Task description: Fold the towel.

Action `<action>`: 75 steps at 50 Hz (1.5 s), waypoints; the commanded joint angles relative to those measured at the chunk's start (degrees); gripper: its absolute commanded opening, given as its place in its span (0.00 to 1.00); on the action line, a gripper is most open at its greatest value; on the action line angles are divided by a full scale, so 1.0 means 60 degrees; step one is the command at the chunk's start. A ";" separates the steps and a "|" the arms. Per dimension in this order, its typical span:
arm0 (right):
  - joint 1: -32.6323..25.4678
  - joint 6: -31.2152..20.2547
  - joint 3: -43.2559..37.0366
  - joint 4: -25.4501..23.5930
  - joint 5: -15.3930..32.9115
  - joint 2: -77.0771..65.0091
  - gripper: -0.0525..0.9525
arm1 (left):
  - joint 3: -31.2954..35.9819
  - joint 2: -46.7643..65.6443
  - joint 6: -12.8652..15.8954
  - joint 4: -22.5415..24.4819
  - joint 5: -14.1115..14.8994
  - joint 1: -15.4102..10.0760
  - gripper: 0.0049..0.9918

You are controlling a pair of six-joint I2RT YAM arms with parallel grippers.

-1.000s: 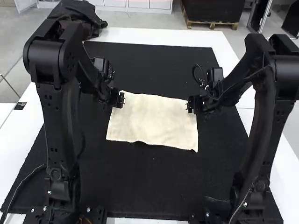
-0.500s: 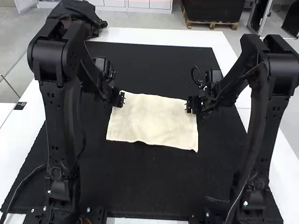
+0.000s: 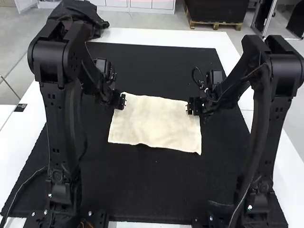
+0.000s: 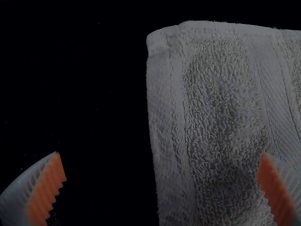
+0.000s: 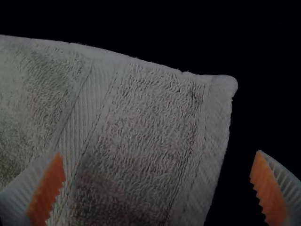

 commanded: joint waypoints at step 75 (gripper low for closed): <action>0.0045 -0.0263 -0.0570 0.0547 -0.0468 0.0288 0.03 | -0.0320 -0.0382 0.0350 0.0816 0.0351 0.0223 0.02</action>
